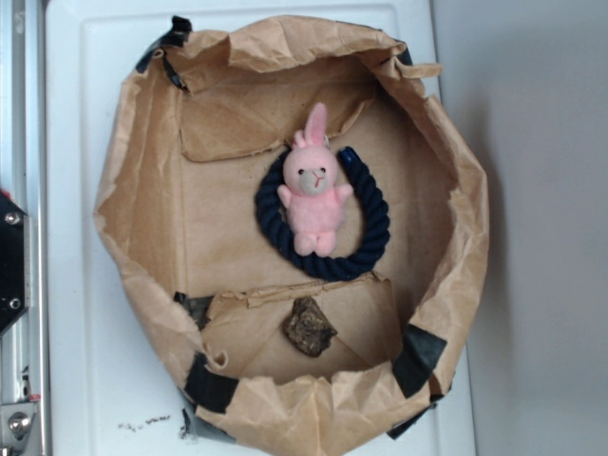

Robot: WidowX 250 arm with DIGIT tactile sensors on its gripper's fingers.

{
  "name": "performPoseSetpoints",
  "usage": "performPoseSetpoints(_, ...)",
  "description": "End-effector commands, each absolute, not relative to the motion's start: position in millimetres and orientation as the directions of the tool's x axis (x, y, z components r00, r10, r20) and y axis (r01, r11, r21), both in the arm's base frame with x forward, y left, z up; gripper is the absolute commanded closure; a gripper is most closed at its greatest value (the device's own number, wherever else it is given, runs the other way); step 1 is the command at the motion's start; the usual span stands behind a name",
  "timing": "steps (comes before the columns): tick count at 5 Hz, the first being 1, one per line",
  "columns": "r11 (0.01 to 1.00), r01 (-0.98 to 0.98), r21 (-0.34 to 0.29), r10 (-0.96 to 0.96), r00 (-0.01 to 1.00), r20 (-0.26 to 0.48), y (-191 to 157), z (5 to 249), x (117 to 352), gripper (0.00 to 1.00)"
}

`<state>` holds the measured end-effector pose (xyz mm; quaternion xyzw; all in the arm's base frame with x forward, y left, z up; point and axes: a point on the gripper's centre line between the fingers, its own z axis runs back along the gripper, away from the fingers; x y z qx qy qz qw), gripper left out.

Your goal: Grab the rock.

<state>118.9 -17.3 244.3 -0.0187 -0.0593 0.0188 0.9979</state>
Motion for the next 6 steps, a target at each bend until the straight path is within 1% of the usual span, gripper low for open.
performPoseSetpoints(1,0.999,-0.035,-0.040,0.040,0.992,0.118,-17,244,119,0.00)
performPoseSetpoints(3,0.985,-0.160,-0.063,0.165,0.982,0.093,-61,235,166,0.00)
performPoseSetpoints(4,0.971,-0.229,-0.061,0.234,0.967,0.104,-69,226,190,0.00)
performPoseSetpoints(5,0.939,-0.338,-0.063,0.343,0.936,0.084,-65,218,209,0.00)
performPoseSetpoints(6,0.884,-0.458,-0.094,0.464,0.884,0.060,-54,219,228,0.00)
